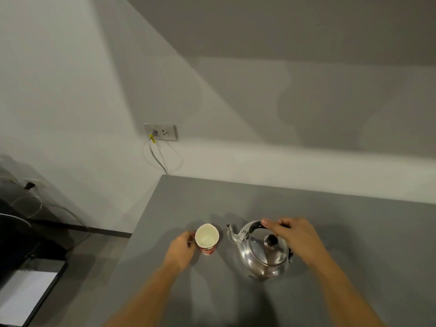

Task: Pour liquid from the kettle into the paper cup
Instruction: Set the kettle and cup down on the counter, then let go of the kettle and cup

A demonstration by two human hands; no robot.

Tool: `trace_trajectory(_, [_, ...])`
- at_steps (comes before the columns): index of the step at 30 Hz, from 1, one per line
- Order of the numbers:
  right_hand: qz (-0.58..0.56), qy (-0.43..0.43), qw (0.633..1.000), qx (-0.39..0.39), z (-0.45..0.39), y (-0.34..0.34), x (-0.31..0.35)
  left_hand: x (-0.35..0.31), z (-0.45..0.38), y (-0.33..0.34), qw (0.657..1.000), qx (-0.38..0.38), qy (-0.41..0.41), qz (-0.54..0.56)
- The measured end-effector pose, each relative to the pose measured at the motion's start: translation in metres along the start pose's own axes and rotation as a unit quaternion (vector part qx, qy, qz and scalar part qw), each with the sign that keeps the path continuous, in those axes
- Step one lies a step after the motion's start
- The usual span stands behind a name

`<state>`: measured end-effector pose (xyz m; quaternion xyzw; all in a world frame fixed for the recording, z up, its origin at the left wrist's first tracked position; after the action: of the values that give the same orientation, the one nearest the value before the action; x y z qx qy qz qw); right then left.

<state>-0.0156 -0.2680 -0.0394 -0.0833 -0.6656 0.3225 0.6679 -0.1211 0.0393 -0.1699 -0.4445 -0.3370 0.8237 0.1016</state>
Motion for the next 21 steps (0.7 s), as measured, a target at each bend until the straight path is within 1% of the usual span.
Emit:
trace_trajectory(3, [0.003,-0.005,1.000,-0.023,-0.020,-0.007,0.003,-0.003,-0.015,-0.009,1.000,-0.009,-0.010,0.022])
trace_trajectory(7, [0.045,-0.006,0.998,-0.048,-0.058,-0.016,0.010,-0.018,-0.040,-0.022,0.998,-0.033,-0.016,0.049])
trace_trajectory(13, [0.044,-0.006,0.995,-0.084,-0.126,-0.023,0.014,-0.052,-0.080,-0.028,0.999,-0.028,0.007,0.036])
trace_trajectory(18, [0.080,0.001,0.995,-0.065,-0.180,-0.015,0.008,-0.081,-0.107,-0.026,0.999,-0.023,0.039,0.017])
trace_trajectory(21, [0.080,0.009,0.996,-0.048,-0.203,-0.009,0.001,-0.093,-0.118,-0.024,0.999,-0.019,0.047,0.015])
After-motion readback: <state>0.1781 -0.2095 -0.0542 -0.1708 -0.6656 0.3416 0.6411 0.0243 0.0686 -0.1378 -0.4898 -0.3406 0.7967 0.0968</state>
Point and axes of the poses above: each hand's wrist, its own z-axis away from the middle knuckle, its own y-axis out of the palm, x = y × z, the point moved 6 cm from there along -z, towards the middle knuckle, and after that the axes turned 5 degrees about -y, right-handed, at the moved point
